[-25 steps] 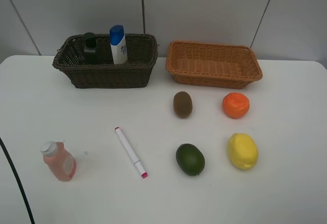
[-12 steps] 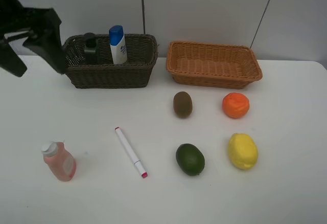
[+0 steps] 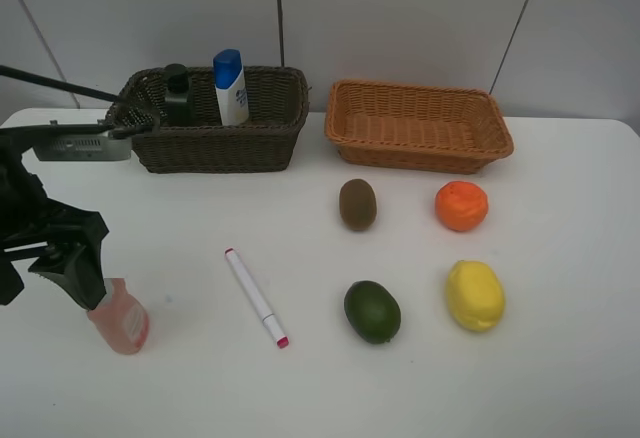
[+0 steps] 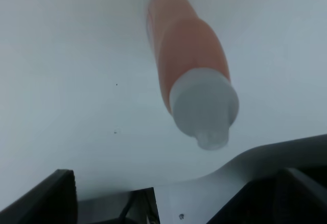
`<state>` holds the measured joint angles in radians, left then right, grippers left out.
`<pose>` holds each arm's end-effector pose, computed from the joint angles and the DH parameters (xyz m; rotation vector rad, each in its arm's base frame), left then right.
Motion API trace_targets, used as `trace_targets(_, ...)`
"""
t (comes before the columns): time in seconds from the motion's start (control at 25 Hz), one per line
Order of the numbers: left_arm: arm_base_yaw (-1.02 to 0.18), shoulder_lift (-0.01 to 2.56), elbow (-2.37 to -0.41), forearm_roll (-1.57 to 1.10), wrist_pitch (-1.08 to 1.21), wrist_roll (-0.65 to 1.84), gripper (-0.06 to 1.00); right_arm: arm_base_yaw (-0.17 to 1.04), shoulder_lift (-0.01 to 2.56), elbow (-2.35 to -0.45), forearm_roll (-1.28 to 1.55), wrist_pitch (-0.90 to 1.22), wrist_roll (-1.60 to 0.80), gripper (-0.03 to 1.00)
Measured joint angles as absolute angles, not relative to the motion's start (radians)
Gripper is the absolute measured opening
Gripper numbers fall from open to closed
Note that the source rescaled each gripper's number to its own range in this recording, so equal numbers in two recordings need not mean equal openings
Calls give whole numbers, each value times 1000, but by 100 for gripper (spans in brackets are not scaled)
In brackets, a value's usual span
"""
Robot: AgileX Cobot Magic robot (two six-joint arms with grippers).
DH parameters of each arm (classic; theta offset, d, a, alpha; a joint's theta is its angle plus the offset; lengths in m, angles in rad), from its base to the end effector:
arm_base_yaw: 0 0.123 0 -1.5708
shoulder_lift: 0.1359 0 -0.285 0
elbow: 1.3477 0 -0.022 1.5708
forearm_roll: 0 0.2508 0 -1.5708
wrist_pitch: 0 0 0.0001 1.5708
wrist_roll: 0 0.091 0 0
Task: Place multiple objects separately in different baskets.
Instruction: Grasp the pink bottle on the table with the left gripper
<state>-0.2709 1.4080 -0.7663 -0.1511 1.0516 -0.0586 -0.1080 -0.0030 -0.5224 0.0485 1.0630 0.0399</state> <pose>0.2033 -0.0688 0.2044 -0.2076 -3.0728 0.1886 -0.0077 0.0047 0.2833 0.1462 2.0150 0.0146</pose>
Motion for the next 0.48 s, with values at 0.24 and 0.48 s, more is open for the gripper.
trace_targets(0.24,-271,1467,-754,-158,973,-31,100,-108,-3,-522,49,1063,40,96)
trace_targets(0.48,-271,1580,-754,-179,898,-6,100,-108,-3,-522,49,1063,40,96)
